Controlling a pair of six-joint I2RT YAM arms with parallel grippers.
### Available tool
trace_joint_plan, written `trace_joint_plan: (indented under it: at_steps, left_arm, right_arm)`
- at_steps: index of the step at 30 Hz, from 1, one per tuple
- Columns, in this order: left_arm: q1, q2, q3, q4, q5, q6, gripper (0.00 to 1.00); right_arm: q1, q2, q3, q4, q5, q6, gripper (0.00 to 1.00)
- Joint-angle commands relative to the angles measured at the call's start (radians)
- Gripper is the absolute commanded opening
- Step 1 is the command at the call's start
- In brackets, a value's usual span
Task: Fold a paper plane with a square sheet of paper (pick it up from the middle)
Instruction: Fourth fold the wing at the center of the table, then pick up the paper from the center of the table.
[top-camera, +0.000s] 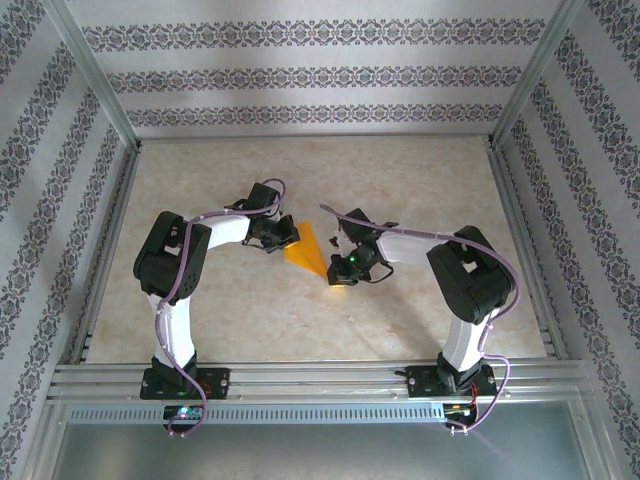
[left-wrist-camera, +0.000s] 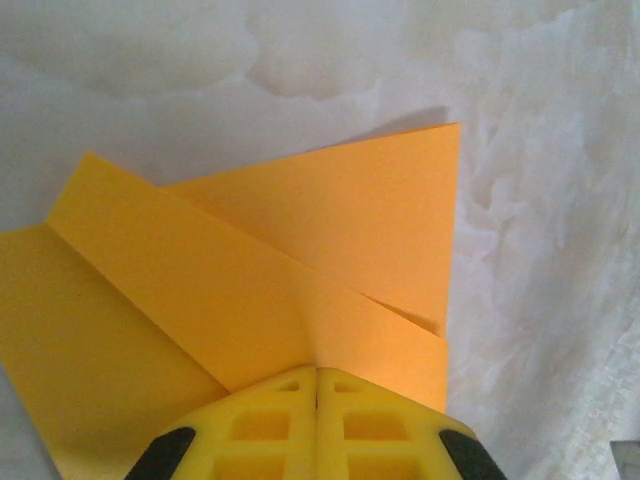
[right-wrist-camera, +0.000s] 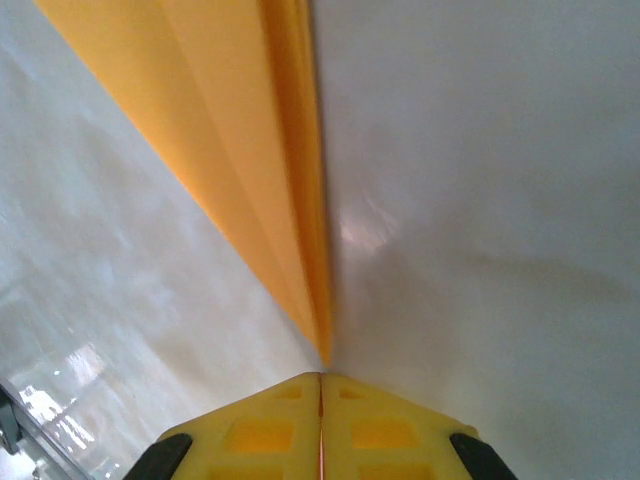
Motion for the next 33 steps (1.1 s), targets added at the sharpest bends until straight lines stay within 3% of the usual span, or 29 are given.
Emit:
trace_joint_plan:
  at_steps: [1,4,6,10,12,19,25,33]
  left_arm:
    - [-0.002,0.028,0.011,-0.08,-0.061,0.027,0.06]
    - [-0.001,-0.028,0.029,-0.05,-0.008,0.007,0.11]
    - [-0.001,-0.081,0.035,-0.03,0.016,-0.011,0.18]
    - [0.007,-0.191,-0.014,0.012,-0.01,-0.054,0.31]
    - [0.024,-0.252,-0.076,0.048,-0.035,-0.088,0.4]
    - [0.11,-0.43,-0.337,0.227,-0.067,-0.206,0.55]
    - [0.136,-0.511,-0.463,0.287,-0.077,-0.213,0.8]
    - [0.136,-0.507,-0.495,0.348,-0.043,-0.205,0.9]
  right_arm:
    - [-0.026,-0.067,-0.032,-0.001,0.005,0.0,0.09]
    - [-0.033,-0.126,-0.025,0.076,0.024,0.019,0.14]
    - [-0.035,-0.153,-0.025,0.139,0.053,0.041,0.22]
    - [-0.059,-0.124,-0.002,0.234,0.07,0.073,0.34]
    - [-0.078,-0.085,0.027,0.265,0.045,0.079,0.36]
    - [-0.1,0.055,0.145,0.315,-0.064,0.004,0.48]
    - [-0.105,0.162,0.23,0.312,-0.135,-0.025,0.47]
    - [-0.105,0.257,0.298,0.314,-0.212,-0.05,0.35]
